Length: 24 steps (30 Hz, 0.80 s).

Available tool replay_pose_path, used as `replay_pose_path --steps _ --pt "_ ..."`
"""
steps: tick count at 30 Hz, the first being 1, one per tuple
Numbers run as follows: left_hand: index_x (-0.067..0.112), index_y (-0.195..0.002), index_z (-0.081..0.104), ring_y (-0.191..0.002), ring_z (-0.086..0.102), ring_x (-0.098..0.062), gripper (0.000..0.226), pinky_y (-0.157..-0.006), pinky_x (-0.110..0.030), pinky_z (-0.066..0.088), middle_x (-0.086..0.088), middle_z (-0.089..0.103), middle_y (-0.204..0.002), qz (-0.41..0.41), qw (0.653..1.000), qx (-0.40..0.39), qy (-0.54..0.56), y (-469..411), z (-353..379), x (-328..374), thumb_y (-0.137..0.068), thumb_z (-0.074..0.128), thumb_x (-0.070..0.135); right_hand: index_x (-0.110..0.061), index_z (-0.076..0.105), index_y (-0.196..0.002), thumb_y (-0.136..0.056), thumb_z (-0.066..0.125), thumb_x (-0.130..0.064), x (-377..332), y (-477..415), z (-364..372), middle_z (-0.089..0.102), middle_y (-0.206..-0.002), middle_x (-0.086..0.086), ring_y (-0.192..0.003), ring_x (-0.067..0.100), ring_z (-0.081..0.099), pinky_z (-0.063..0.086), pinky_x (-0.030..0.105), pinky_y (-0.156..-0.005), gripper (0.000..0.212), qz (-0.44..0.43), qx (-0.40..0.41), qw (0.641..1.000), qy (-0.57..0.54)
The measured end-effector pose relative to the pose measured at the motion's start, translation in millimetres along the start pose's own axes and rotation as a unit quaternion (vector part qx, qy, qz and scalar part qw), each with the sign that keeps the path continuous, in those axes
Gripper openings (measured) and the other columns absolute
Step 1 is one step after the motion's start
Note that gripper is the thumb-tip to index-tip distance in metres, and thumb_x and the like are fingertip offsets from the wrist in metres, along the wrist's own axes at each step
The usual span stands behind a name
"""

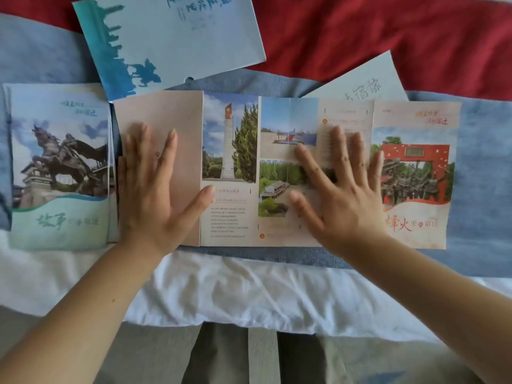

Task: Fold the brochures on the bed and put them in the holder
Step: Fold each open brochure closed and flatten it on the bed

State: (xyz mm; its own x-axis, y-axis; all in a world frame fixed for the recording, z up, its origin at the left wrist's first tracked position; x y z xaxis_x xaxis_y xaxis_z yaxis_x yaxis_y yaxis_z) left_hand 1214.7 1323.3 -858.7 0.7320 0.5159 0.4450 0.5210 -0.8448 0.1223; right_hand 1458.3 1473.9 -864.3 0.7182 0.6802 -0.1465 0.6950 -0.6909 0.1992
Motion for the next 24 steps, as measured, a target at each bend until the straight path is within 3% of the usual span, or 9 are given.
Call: replay_pose_path --steps 7,13,18,24 --pt "0.025 -0.165 0.009 -0.159 -0.01 -0.024 0.102 -0.127 -0.054 -0.003 -0.014 -0.003 -0.172 -0.02 0.989 -0.018 0.146 3 -1 24 -0.086 0.039 0.083 -0.034 0.007 -0.166 -0.101 0.02 -0.072 -17 3 18 -0.003 -0.172 0.017 -0.157 0.044 -0.006 0.002 0.07 -0.121 0.076 0.009 0.014 0.999 0.034" --pt "0.028 -0.164 0.002 -0.159 -0.01 -0.028 0.1 -0.125 -0.058 -0.008 -0.011 -0.004 -0.172 -0.035 0.993 -0.039 0.104 7 16 59 -0.084 0.044 0.072 -0.032 0.018 -0.165 -0.107 0.031 -0.053 -9 4 5 -0.001 -0.173 0.013 -0.158 0.04 -0.008 0.001 0.064 -0.124 0.063 -0.03 0.007 0.999 -0.042" --pt "0.033 -0.164 0.005 -0.159 -0.009 -0.03 0.097 -0.125 -0.058 -0.008 -0.012 -0.003 -0.172 -0.064 0.994 -0.034 0.085 3 20 63 -0.082 0.043 0.069 -0.023 0.032 -0.162 -0.106 0.034 -0.048 63 11 -26 0.01 -0.172 0.012 -0.158 0.043 -0.001 0.005 0.056 -0.125 0.061 0.042 0.074 0.995 -0.048" --pt "0.032 -0.164 0.004 -0.158 -0.012 -0.033 0.096 -0.124 -0.06 -0.008 -0.017 -0.007 -0.171 -0.047 0.997 -0.039 0.041 -2 28 81 -0.083 0.044 0.065 -0.038 0.023 -0.163 -0.108 0.027 -0.055 163 55 -24 0.007 -0.174 0.007 -0.159 0.036 0.0 0.006 0.053 -0.127 0.057 0.154 0.07 0.986 -0.017"
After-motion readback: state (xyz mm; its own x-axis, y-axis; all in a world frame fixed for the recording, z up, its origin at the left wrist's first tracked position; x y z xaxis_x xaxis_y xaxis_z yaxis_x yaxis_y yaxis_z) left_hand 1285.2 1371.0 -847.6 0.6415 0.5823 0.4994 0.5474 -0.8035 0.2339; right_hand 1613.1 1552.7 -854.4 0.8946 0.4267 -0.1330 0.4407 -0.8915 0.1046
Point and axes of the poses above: each hand's wrist, its own y-axis away from the middle knuckle, its own z-axis out of the palm, x = y × z, the point moved 10 cm from there along -y, towards the middle knuckle
